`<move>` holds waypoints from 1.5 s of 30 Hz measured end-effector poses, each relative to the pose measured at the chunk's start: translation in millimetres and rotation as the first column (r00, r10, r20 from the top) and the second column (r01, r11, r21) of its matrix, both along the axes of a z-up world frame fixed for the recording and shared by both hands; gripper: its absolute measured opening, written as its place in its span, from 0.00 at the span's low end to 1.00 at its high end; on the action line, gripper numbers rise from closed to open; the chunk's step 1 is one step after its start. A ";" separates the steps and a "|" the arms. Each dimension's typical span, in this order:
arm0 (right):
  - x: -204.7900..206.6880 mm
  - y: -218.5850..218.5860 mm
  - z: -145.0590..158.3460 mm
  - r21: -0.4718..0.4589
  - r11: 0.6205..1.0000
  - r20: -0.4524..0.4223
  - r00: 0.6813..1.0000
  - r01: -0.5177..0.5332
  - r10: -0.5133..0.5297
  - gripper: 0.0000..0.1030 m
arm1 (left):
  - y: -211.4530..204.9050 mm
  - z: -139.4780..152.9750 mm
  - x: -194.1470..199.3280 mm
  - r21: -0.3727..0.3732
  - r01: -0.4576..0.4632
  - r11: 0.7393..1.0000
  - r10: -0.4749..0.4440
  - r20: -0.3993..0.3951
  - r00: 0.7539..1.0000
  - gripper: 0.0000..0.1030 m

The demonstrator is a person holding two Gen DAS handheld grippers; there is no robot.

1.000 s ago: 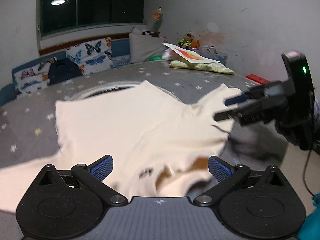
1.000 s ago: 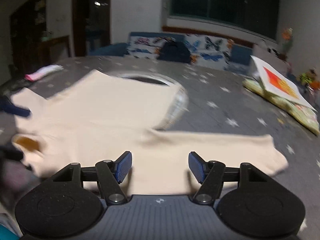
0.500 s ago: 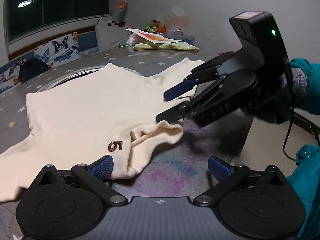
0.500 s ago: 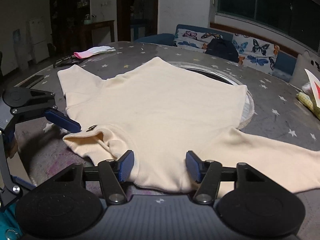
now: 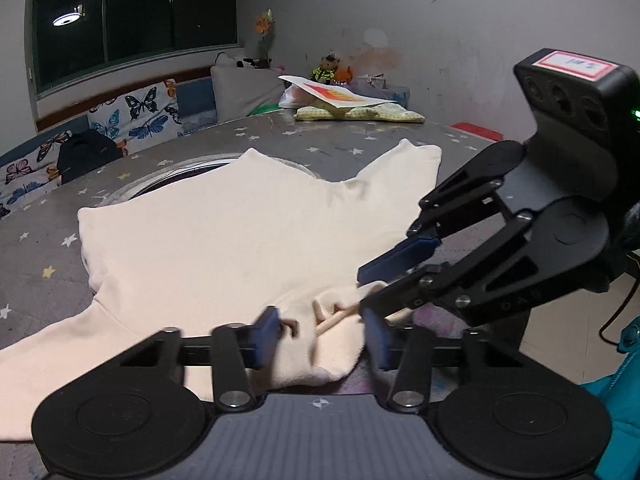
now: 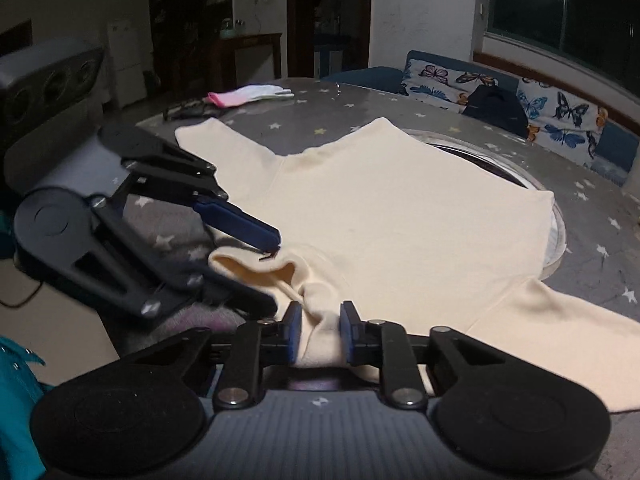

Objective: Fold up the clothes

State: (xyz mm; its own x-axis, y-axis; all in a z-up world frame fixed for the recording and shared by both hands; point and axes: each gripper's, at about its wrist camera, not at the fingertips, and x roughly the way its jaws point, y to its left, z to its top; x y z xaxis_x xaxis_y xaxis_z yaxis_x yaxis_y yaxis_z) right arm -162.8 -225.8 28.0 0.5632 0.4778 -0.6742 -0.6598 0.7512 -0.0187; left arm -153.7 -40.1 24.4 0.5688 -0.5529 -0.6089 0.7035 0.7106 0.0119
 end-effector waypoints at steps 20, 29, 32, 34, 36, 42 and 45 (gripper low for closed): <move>-12.9 -14.1 3.1 0.002 0.999 -0.030 0.999 -0.032 0.032 0.03 | 4.5 -4.4 -10.1 -0.011 0.050 0.999 -0.050 -0.034 0.998 0.04; 14.5 -13.3 24.2 0.109 0.993 0.021 0.999 0.044 -0.047 0.05 | 14.1 27.2 5.4 -0.107 -0.024 0.994 0.025 0.010 1.000 0.09; 23.8 -2.7 7.2 0.091 0.995 -0.010 0.999 0.047 -0.046 0.08 | 5.0 19.8 22.6 -0.079 -0.102 0.992 0.099 -0.042 0.994 0.18; 20.9 2.8 -1.9 0.062 0.997 -0.004 0.999 0.034 -0.034 0.08 | -2.0 13.3 26.4 -0.043 -0.118 0.992 0.115 -0.059 0.992 0.33; 15.0 2.2 -3.2 0.059 0.998 0.010 1.000 0.024 -0.024 0.09 | -7.2 8.1 28.5 -0.010 -0.137 0.990 0.136 -0.071 0.988 0.51; 14.2 -8.5 6.4 0.078 0.994 0.028 0.997 0.073 -0.075 0.30 | -9.7 7.6 39.1 0.028 -0.229 0.973 0.230 -0.064 0.971 0.80; 24.0 -13.4 8.1 0.104 0.985 0.047 0.989 0.137 -0.143 0.39 | -10.6 9.7 43.9 0.039 -0.271 0.962 0.272 -0.043 0.961 0.91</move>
State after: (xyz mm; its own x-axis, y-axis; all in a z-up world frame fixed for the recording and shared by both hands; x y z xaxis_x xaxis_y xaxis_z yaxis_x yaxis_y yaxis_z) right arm -138.7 -239.3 36.1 0.6634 0.4554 -0.5937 -0.5479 0.8360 0.0291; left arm -109.9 -50.7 34.2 0.6648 -0.3612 -0.6539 0.4847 0.8746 0.0097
